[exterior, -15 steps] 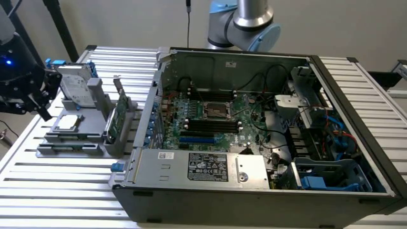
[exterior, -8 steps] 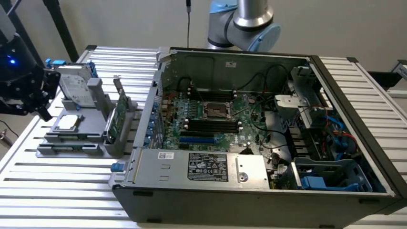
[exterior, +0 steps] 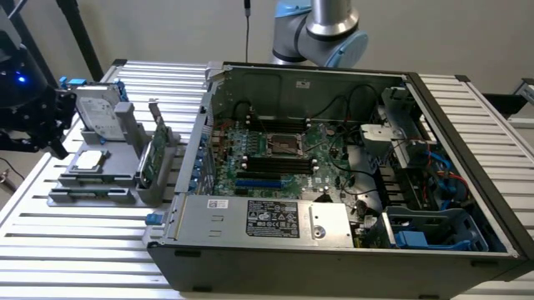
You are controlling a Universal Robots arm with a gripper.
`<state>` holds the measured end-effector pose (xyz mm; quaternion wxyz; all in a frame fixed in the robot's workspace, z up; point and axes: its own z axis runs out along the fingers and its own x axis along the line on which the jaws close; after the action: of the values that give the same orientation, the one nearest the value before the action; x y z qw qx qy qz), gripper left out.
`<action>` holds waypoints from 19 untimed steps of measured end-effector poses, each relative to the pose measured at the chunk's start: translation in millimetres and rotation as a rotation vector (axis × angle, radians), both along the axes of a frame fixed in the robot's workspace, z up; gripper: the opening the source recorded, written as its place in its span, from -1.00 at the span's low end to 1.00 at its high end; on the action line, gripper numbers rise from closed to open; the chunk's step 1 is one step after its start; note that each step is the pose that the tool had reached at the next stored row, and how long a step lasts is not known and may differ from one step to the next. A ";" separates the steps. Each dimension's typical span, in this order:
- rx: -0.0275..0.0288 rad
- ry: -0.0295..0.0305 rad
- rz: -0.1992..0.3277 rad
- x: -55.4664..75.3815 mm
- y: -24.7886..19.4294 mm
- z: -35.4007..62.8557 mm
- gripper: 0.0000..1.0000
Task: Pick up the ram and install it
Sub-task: 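Pick up the ram and move it above insertion slot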
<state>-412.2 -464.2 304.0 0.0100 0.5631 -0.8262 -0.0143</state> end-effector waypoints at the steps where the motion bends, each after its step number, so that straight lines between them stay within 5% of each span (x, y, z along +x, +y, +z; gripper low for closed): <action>1: 0.0000 -0.0001 0.020 0.0 0.0 -0.1 -0.79; 16: 0.0000 -0.0003 0.291 0.0 0.0 -1.8 -0.79; 19: -0.0008 -0.0052 0.344 -0.1 0.0 -2.9 -0.79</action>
<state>-412.3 -464.1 301.2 0.0104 0.6961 -0.7178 -0.0106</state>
